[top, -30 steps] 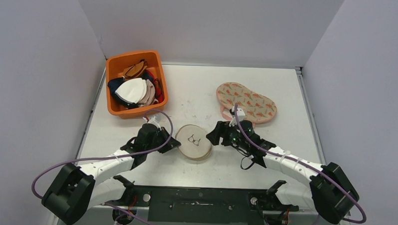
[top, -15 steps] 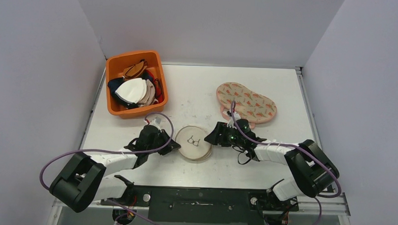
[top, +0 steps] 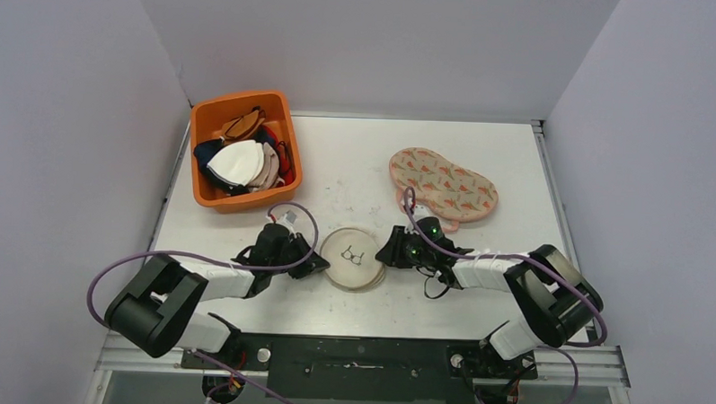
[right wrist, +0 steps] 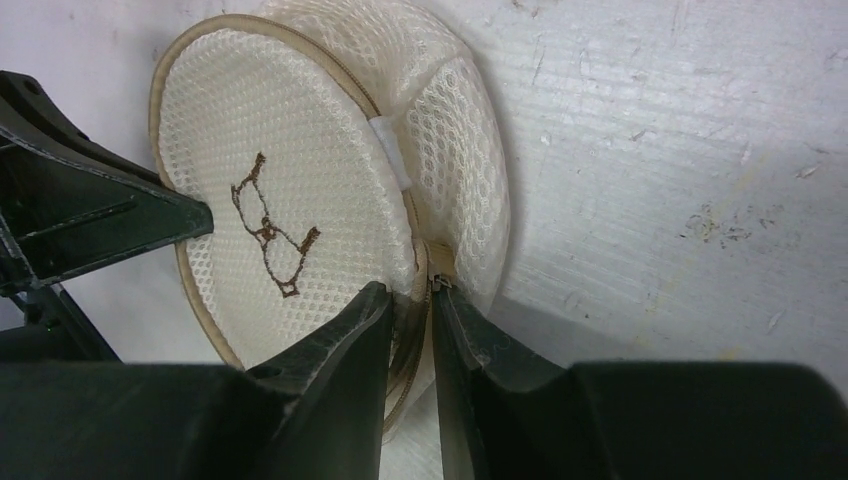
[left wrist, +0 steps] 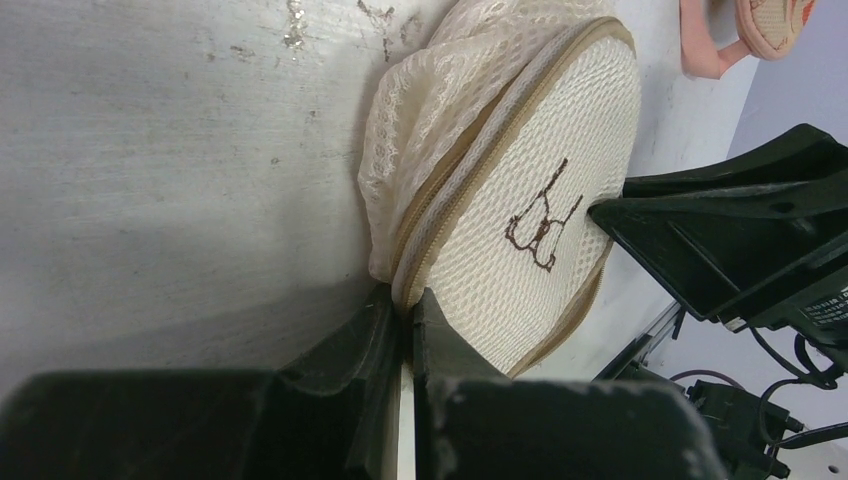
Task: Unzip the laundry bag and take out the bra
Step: Adjust the laundry bag at the center of the board.
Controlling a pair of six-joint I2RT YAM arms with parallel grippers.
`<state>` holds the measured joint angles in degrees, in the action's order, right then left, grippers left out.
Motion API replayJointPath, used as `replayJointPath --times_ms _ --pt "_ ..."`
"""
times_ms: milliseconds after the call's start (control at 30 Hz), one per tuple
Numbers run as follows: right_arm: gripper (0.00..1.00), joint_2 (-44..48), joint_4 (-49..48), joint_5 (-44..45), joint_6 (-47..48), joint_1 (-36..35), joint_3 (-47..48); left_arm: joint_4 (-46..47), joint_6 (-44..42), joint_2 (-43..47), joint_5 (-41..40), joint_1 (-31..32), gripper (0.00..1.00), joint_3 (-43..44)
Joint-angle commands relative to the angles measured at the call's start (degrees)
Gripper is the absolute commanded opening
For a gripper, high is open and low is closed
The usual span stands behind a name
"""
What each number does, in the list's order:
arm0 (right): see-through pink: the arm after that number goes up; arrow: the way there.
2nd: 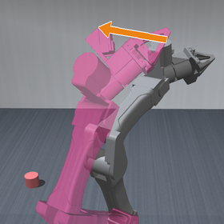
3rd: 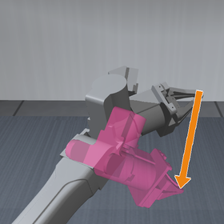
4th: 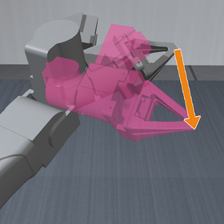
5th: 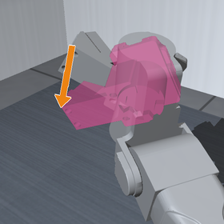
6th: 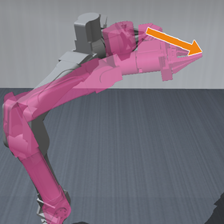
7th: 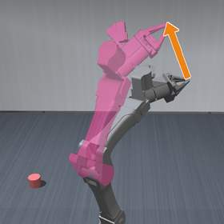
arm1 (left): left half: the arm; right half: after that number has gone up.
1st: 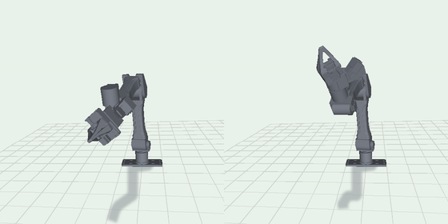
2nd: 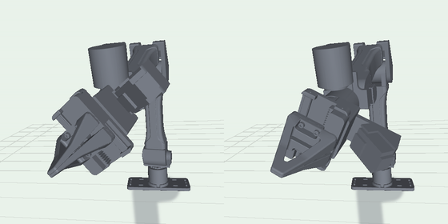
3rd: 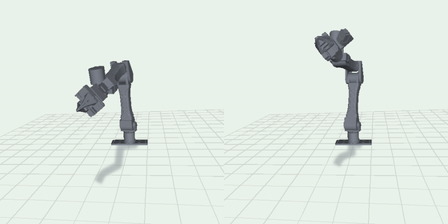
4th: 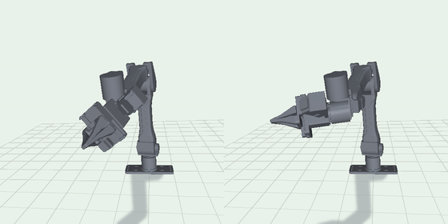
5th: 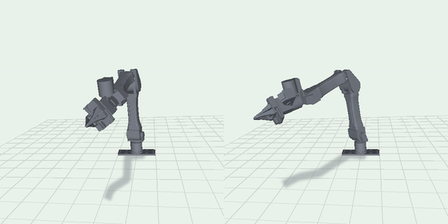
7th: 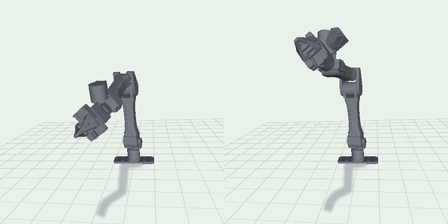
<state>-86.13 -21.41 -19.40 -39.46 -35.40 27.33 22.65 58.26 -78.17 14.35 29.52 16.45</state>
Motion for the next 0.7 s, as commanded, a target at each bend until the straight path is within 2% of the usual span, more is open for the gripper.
replayJointPath --times_ms 0,267,467,667 --pt "0.21 -1.41 1.0 4.76 3.45 -0.76 1.94 2.79 -1.22 -1.7 1.18 0.64 0.0 2.27" --pt "0.12 -0.83 -0.24 2.55 2.48 -4.7 0.19 0.96 -0.95 1.9 0.29 4.03 0.0 2.47" --pt "0.09 2.31 -3.07 -0.63 -3.05 -7.99 -3.44 -7.16 -0.97 8.65 -3.27 7.85 0.0 4.16" --pt "0.06 10.38 5.05 0.85 -3.43 -8.86 -4.57 -15.95 -0.08 16.56 -6.64 10.49 0.0 3.3"
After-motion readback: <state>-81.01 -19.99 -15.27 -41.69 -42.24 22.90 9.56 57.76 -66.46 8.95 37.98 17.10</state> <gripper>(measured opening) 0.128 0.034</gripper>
